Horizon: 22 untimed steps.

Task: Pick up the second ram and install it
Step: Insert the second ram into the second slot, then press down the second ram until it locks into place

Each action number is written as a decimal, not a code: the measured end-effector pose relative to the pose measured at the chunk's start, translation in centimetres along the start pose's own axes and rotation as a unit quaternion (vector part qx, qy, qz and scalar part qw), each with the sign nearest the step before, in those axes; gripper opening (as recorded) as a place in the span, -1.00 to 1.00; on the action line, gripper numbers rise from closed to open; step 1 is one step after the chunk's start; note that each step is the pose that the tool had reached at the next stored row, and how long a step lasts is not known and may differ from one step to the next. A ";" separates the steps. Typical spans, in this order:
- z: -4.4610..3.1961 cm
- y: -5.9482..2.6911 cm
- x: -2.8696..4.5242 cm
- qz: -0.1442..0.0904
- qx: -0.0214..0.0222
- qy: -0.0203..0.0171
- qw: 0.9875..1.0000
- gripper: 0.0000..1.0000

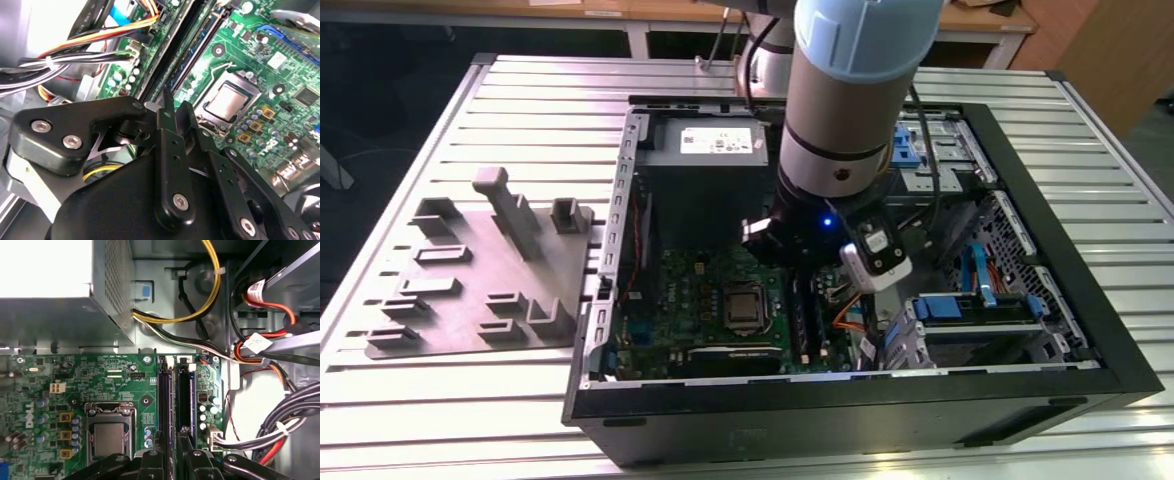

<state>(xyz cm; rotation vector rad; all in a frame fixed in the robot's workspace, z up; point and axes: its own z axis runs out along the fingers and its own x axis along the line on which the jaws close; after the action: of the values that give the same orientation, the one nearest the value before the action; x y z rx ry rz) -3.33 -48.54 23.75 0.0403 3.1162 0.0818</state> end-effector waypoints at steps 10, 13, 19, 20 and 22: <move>-0.07 0.00 0.00 0.000 0.000 0.000 1.000 -0.65; -0.08 0.00 0.00 0.000 0.000 0.000 1.000 -0.80; -0.10 0.01 0.00 0.000 0.000 0.000 1.000 -0.80; -0.10 0.01 0.00 0.000 0.000 0.000 1.000 -0.80; -0.10 0.01 0.00 0.000 0.000 0.000 1.000 -0.80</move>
<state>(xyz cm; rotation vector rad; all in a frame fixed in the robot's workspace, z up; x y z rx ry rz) -3.33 -48.53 23.85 0.0403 3.1162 0.0819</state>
